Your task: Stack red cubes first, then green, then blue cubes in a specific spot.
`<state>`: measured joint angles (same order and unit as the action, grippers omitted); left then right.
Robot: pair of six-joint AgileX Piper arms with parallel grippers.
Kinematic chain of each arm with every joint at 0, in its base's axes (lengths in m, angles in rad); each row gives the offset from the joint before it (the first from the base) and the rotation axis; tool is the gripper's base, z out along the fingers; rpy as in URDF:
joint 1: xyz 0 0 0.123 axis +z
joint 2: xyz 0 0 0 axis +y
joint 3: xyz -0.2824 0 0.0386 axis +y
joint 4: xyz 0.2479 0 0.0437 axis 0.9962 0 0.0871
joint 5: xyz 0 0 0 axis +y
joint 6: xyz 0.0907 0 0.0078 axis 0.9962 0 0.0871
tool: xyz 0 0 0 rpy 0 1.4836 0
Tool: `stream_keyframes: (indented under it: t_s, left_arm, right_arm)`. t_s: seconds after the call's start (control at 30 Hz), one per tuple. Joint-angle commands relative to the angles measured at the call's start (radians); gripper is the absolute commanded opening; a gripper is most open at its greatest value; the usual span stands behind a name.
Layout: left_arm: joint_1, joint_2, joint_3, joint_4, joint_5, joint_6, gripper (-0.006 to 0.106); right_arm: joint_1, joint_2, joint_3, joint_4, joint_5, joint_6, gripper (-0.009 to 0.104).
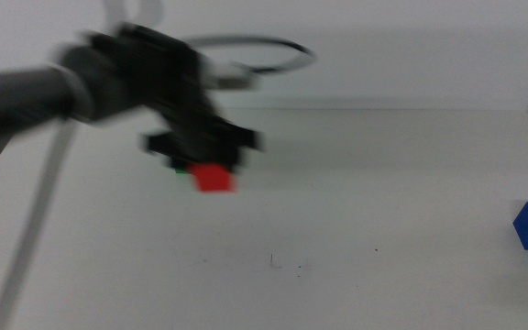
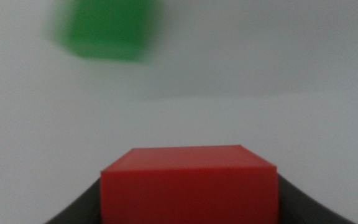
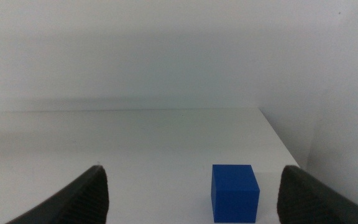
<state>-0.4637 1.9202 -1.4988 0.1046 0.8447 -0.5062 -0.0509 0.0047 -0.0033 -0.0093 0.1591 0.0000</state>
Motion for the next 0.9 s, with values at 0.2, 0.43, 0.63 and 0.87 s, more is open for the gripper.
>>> stream_keyframes:
  t_s: [0.2, 0.43, 0.63, 0.87]
  left_arm:
    - [-0.337, 0.065, 0.0, 0.278, 0.002, -0.515, -0.002]
    - [-0.36, 0.11, 0.0, 0.238, -0.023, -0.522, -0.002]
    - [-0.362, 0.162, 0.0, 0.229, -0.049, -0.546, -0.002]
    - [-0.362, 0.187, 0.0, 0.214, -0.051, -0.546, -0.002]
  right_arm:
    - [-0.007, -0.005, 0.003, -0.011, -0.006, 0.0, 0.09]
    - [-0.007, -0.005, 0.003, -0.011, -0.006, 0.0, 0.09]
    - [-0.007, -0.005, 0.003, -0.011, -0.006, 0.0, 0.09]
    - [-0.007, -0.005, 0.003, -0.011, -0.006, 0.0, 0.09]
